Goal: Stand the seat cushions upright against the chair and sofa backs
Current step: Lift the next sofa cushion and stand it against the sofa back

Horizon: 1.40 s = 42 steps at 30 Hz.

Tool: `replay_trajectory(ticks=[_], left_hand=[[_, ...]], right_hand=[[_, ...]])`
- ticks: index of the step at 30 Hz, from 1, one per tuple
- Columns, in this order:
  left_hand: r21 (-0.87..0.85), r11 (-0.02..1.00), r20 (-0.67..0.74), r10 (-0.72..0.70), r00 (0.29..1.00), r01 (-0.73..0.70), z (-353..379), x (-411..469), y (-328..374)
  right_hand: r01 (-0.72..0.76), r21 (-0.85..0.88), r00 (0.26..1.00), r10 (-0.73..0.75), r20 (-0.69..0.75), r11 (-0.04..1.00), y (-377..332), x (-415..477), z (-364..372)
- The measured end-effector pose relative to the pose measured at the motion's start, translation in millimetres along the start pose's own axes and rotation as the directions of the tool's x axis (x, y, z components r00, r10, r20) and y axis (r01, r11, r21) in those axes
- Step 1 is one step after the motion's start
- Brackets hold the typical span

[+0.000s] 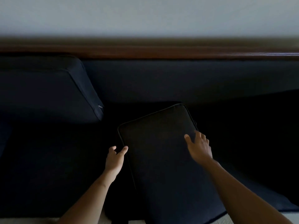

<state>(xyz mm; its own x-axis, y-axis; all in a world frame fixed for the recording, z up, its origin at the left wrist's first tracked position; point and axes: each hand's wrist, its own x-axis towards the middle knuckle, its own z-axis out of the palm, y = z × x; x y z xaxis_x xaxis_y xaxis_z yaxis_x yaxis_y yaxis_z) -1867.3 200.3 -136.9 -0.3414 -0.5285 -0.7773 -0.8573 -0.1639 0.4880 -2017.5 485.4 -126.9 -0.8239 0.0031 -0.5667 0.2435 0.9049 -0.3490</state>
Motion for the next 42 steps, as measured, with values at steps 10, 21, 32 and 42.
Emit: replay_trajectory(ticks=[10, 21, 32, 42], left_hand=[[-0.226, 0.961, 0.026, -0.157, 0.987, 0.159, 52, 67, 5], [-0.422, 0.887, 0.046, -0.185, 0.982, 0.187, 46, 81, 0], [-0.594, 0.767, -0.14, 0.199, 0.97, -0.243, -70, -54, 69], [-0.533, 0.659, -0.048, 0.602, 0.797, -0.531, -176, -148, 95]], right_hand=[[-0.119, 0.039, 0.99, 0.116, 0.079, 0.992, 27, 97, 24], [-0.11, 0.072, 0.994, 0.111, -0.014, 0.991, 20, 86, 23], [0.15, 0.406, 0.965, -0.044, -0.259, 0.901, -66, -51, -46], [0.424, 0.588, 0.864, -0.112, -0.491, 0.689, -101, -191, -109]])
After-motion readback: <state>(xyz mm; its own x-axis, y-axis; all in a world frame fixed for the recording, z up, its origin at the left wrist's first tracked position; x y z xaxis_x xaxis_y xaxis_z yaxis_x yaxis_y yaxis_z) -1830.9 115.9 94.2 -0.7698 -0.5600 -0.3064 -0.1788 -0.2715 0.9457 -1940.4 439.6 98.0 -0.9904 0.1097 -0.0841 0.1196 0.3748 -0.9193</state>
